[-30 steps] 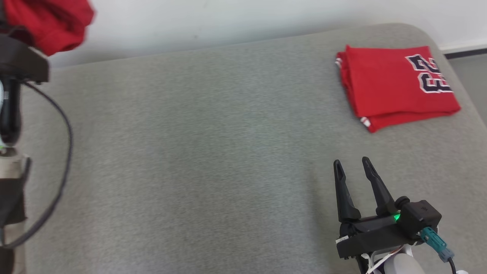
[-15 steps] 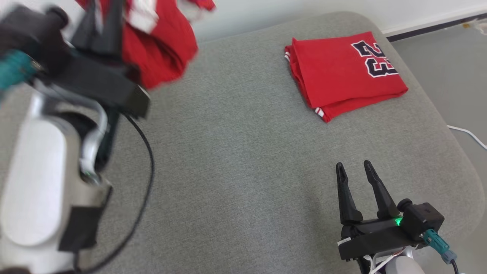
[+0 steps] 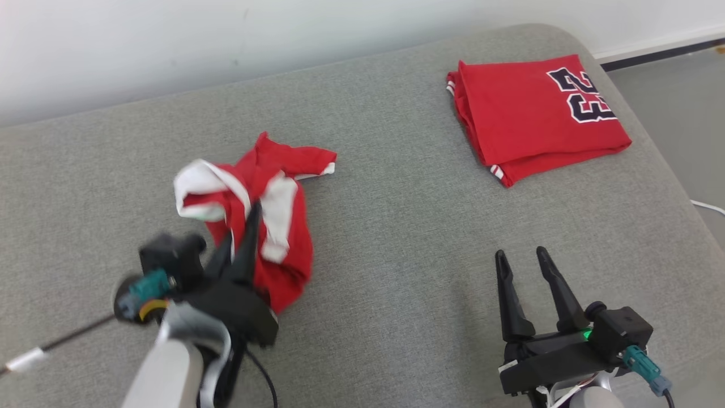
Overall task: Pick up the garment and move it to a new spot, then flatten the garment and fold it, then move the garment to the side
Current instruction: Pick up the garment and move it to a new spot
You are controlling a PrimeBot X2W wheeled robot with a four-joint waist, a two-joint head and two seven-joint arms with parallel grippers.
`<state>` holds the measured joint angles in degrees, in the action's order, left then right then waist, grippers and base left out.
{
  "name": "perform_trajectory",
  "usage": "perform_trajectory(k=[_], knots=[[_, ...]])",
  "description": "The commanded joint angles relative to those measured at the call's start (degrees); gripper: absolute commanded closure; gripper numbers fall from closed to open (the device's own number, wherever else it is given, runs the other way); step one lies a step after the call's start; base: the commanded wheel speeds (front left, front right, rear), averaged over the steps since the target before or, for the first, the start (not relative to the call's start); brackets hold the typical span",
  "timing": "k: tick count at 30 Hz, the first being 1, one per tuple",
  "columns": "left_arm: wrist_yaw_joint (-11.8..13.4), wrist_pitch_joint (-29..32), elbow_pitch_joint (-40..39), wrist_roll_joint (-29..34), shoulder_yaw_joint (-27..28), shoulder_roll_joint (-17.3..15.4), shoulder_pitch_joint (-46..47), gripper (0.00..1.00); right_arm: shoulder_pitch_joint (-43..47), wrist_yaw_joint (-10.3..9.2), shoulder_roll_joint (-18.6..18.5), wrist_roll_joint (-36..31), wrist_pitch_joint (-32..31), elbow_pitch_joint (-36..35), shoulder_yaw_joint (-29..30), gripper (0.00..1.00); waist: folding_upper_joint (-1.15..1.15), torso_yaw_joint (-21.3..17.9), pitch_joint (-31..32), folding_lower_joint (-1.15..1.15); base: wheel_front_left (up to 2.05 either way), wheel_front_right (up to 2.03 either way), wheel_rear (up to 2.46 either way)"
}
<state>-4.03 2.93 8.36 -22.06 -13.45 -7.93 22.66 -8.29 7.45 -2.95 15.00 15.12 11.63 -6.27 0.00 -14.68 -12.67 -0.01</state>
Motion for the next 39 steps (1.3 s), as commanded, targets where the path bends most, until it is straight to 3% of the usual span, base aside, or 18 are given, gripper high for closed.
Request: perform_trajectory(k=[1, 8, 9, 10, 11, 18, 22, 33, 39], knots=[[-0.1, -1.3, 2.2, -0.9, -0.3, 0.5, -2.2, 1.0, -0.3, 0.03, 0.1, -0.5, 0.0, 0.3, -0.5, 0.0, 0.0, 0.6, 0.0, 0.01, 0.0, 0.0, 0.0], [-0.6, -4.8, 9.5, -2.4, -1.2, 1.9, -5.6, 1.0, -0.6, 0.03, 0.1, -0.6, 0.0, 1.0, -0.9, 0.0, 0.0, 1.3, 0.9, 0.01, 0.0, 0.0, 0.0], [-0.8, -5.4, 10.3, -1.7, -1.8, 1.7, -5.5, 0.41, -0.6, 0.03, 0.1, -0.7, 0.0, 1.1, -1.2, 0.0, 0.0, 1.4, 1.2, 0.01, 0.0, 0.0, 0.0], [-1.0, -6.3, 10.9, -1.4, -2.1, 1.9, -5.3, 0.04, -0.4, 0.03, 0.1, -0.7, 0.0, 1.1, -1.1, 0.0, 0.0, 1.6, 1.5, 0.01, 0.0, 0.0, 0.0], [-0.9, -7.1, 11.2, -1.7, -2.2, 2.2, -5.1, 0.0, -0.1, 0.03, 0.0, -0.7, 0.0, 1.0, -0.9, 0.0, 0.0, 1.9, 1.9, 0.01, 0.0, 0.0, 0.0], [-0.9, -11.8, 8.1, -1.0, -2.2, 1.9, -3.1, 0.0, 2.2, 0.03, 0.1, -0.9, 0.0, 1.0, -0.1, 0.0, 0.0, 4.8, 4.7, 0.01, 0.0, 0.0, 0.0], [0.1, -13.2, 3.7, -0.6, -0.6, 0.2, -3.2, 0.0, 2.8, 0.03, 0.1, -0.9, 0.0, 0.8, 0.4, 0.0, 0.0, 6.3, 5.6, 0.01, 0.0, 0.0, 0.0], [4.6, -15.2, -2.7, 0.1, 4.7, -4.5, -11.5, 0.0, 3.5, 0.03, 0.1, -1.7, 0.0, 0.4, 2.3, 0.0, 0.0, 8.5, 6.7, 0.01, 0.0, 0.0, 0.0], [4.8, -18.0, -3.9, 1.9, 7.5, -4.3, -16.4, 0.0, 3.7, 0.03, 0.1, -2.0, 0.0, -0.2, 3.2, 0.0, 0.0, 9.5, 6.5, 0.01, 0.0, 0.0, 0.0]])
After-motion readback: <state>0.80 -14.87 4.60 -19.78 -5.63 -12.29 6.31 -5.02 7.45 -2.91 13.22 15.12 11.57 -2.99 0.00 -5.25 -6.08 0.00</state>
